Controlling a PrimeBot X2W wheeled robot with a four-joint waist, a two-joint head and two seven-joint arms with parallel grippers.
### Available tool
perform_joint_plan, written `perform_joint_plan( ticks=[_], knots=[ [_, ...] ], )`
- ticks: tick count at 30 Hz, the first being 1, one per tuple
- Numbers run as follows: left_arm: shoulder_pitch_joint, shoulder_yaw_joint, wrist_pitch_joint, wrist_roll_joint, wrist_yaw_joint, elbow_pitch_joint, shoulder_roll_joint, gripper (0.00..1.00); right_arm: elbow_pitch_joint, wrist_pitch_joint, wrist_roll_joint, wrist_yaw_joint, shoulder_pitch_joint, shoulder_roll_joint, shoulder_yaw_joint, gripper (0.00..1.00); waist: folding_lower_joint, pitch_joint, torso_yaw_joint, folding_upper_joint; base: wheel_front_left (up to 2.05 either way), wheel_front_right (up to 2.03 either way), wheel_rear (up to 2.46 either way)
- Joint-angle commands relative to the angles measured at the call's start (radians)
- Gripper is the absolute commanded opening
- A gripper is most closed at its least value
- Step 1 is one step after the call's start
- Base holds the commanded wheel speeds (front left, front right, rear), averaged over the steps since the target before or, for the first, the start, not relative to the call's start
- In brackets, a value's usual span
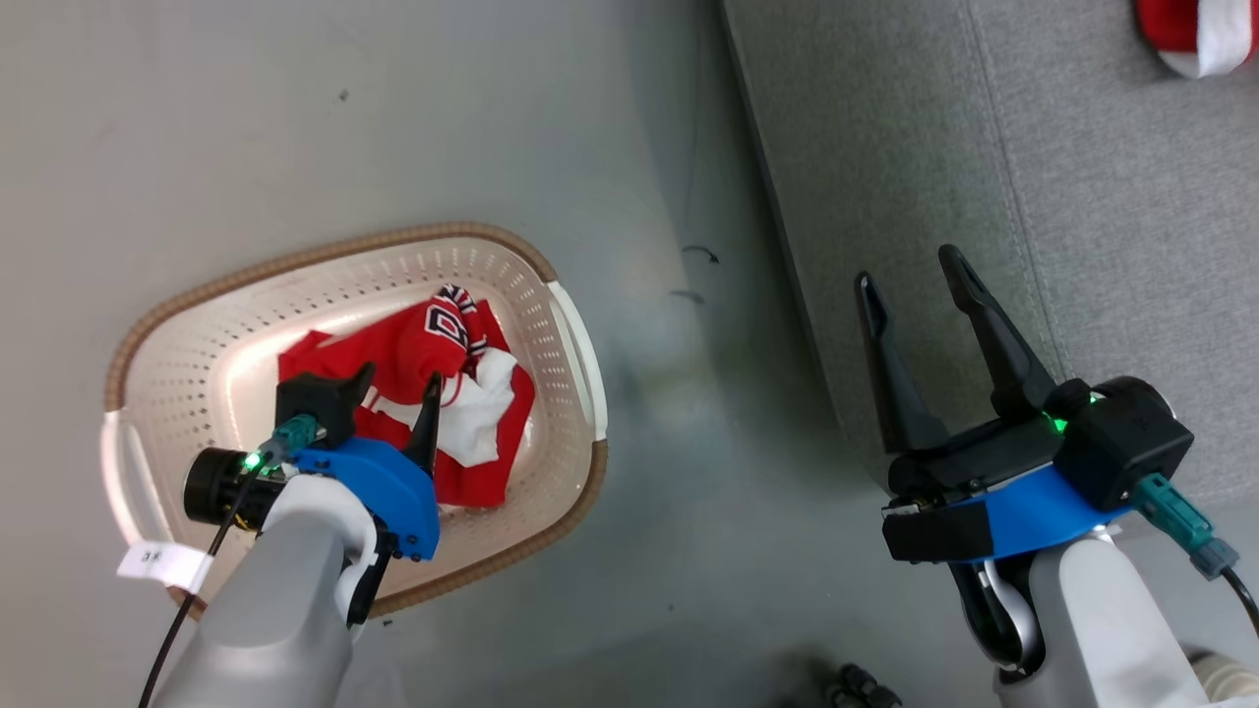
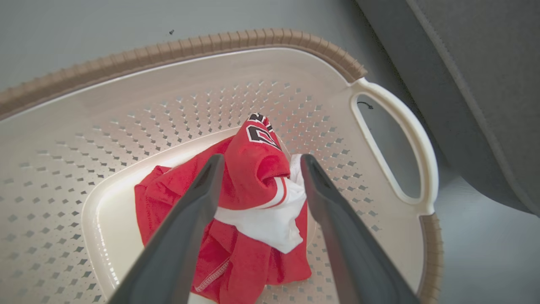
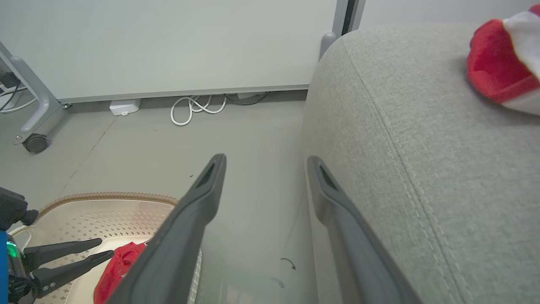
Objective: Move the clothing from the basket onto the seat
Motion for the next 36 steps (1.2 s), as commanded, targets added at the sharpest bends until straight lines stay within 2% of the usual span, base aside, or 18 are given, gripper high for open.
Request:
perform_joint_plan(
  ticks=[1, 7, 14, 22, 23, 24, 36],
  knots=[
    [-0.031, -0.02, 0.006, -0.005, -0.002, 0.01, 0.01, 1.0, -0.005, -0.008, 0.002, 0.0, -0.018, 0.001, 0.003, 1.0, -0.0002, 0.05, -0.022, 0.0, 0.0, 0.0, 0.0],
    [-0.101, -0.089, 0.021, -0.021, -0.002, 0.07, 0.034, 1.0, -0.005, -0.024, 0.015, 0.0, -0.038, 0.001, 0.027, 1.0, -0.0002, 0.111, -0.035, 0.0, 0.0, 0.0, 0.0],
    [-0.185, -0.109, 0.031, -0.03, -0.001, 0.162, 0.05, 1.0, -0.004, -0.039, 0.038, 0.0, -0.052, 0.001, 0.066, 1.0, -0.0002, 0.163, -0.063, 0.0, 0.0, 0.0, 0.0],
    [-0.242, -0.113, 0.06, -0.033, 0.037, 0.241, 0.046, 1.0, 0.002, -0.052, 0.056, 0.0, -0.057, 0.001, 0.088, 1.0, -0.0002, 0.196, -0.089, 0.0, 0.0, 0.0, 0.0],
    [-0.246, -0.112, 0.066, -0.033, 0.047, 0.249, 0.045, 0.46, 0.003, -0.054, 0.057, 0.0, -0.056, 0.001, 0.089, 1.0, -0.0002, 0.197, -0.089, 0.0, 0.0, 0.0, 0.0],
    [-0.251, -0.114, 0.074, -0.032, 0.054, 0.256, 0.043, 0.0, 0.004, -0.055, 0.057, 0.0, -0.055, 0.001, 0.09, 1.0, -0.0002, 0.197, -0.089, 0.0, 0.0, 0.0, 0.0],
    [-0.262, -0.117, 0.072, -0.059, 0.042, 0.282, 0.033, 0.0, 0.021, -0.06, 0.062, 0.0, -0.072, 0.001, 0.102, 1.0, -0.0002, 0.188, -0.092, 0.0, 0.0, 0.0, 0.0]
  ],
)
